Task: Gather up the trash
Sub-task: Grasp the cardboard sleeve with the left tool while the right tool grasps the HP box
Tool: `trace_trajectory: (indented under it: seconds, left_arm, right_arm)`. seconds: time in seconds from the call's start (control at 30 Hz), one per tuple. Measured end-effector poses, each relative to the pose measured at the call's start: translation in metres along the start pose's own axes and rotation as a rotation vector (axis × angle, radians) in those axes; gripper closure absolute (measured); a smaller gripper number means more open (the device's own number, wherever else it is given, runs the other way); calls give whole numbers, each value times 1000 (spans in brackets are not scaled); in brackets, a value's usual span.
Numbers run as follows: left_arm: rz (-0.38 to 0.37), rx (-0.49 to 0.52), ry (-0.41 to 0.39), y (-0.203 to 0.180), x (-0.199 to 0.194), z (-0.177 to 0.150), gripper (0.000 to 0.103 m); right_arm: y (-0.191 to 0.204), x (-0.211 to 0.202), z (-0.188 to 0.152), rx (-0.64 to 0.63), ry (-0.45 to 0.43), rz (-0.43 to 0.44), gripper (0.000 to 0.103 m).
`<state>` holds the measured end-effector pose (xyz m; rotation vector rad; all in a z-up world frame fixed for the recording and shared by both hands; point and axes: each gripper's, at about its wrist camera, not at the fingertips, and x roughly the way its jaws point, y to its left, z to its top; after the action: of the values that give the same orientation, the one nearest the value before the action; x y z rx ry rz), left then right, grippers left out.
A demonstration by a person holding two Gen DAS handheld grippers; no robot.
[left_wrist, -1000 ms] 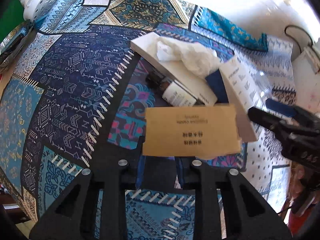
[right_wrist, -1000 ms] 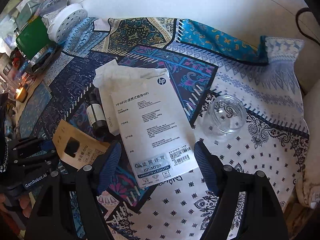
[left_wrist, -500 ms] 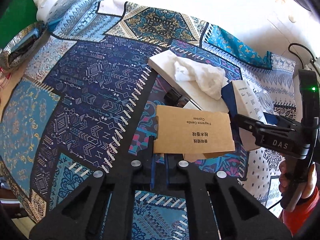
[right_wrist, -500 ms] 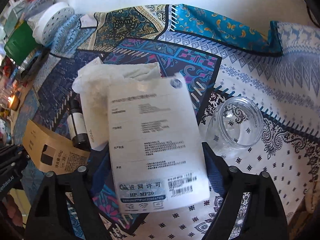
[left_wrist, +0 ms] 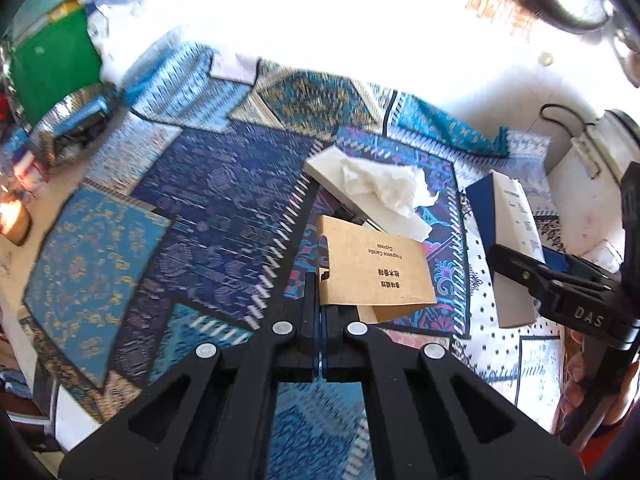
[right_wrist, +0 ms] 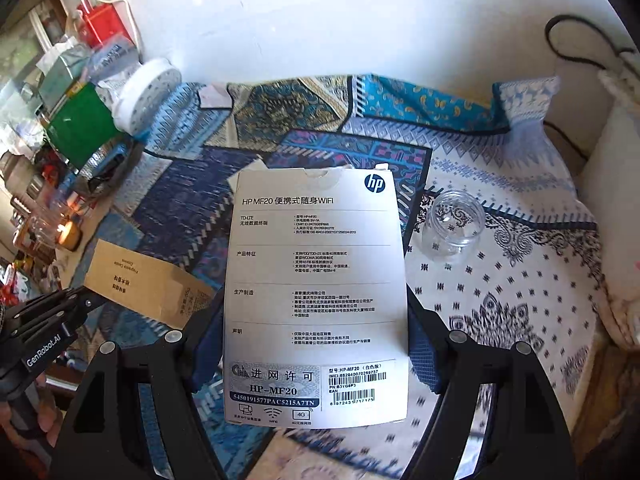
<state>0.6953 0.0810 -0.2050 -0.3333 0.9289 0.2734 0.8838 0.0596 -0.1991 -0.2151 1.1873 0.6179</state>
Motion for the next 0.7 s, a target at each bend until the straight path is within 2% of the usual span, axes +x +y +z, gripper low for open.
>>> trace_trajectory:
  seconds: [0.17,0.33,0.57,0.7]
  left_arm:
    - [-31,21,-55,23,-52,-19,103]
    - [-72,54,-94,62,-105,-55,103]
    - [-125,113,-89,135,-163,-126,103]
    - [-133,162,-68,164,-183,-163,103]
  right_arm:
    - [40,-36,-22,18,-59,-21,29]
    - [92,-67,-62,49,-118,-69,29]
    - [166,-95,-141,138,-172,-122,29]
    - [197,-98,-179,176,-162,-133,29]
